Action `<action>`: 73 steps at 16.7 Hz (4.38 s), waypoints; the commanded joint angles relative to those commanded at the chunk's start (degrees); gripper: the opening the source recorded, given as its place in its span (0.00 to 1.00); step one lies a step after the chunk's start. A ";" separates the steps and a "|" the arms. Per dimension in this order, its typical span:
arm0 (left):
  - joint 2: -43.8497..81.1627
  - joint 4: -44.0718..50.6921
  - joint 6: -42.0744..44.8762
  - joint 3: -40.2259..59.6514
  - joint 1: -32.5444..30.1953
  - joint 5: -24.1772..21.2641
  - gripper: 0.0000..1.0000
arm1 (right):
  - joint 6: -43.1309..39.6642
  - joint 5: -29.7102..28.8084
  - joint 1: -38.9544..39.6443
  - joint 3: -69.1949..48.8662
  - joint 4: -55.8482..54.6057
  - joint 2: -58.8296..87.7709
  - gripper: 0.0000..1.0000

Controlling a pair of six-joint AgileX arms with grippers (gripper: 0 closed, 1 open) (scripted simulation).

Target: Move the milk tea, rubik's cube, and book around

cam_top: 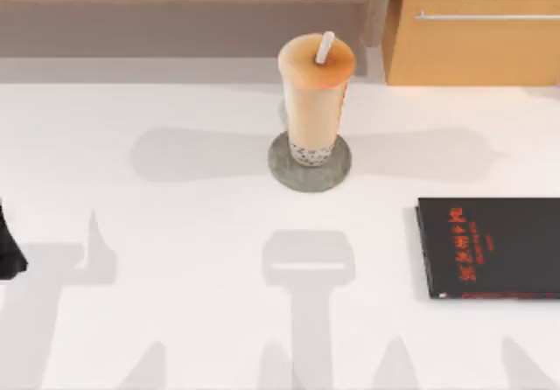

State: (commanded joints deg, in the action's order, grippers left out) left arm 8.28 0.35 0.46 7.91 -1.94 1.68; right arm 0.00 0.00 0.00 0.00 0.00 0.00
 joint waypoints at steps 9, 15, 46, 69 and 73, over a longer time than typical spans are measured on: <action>-8.28 -0.35 -0.46 -7.91 1.94 -1.68 1.00 | 0.00 0.00 0.00 0.00 0.00 0.00 1.00; -8.28 -0.35 -0.46 -7.91 1.94 -1.68 1.00 | -0.05 2.63 -2.88 -8.33 -3.59 9.01 1.00; -8.28 -0.35 -0.46 -7.91 1.94 -1.68 1.00 | -0.40 24.79 -26.58 -85.64 -32.92 118.43 1.00; -8.28 -0.35 -0.46 -7.91 1.94 -1.68 1.00 | -0.45 23.86 -25.67 -91.42 -30.91 122.25 0.00; -8.28 -0.35 -0.46 -7.91 1.94 -1.68 1.00 | -0.45 23.86 -25.67 -91.42 -30.91 122.25 0.00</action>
State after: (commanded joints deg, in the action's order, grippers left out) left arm 0.00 0.00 0.00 0.00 0.00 0.00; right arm -0.45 23.86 -25.67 -91.42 -30.91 122.25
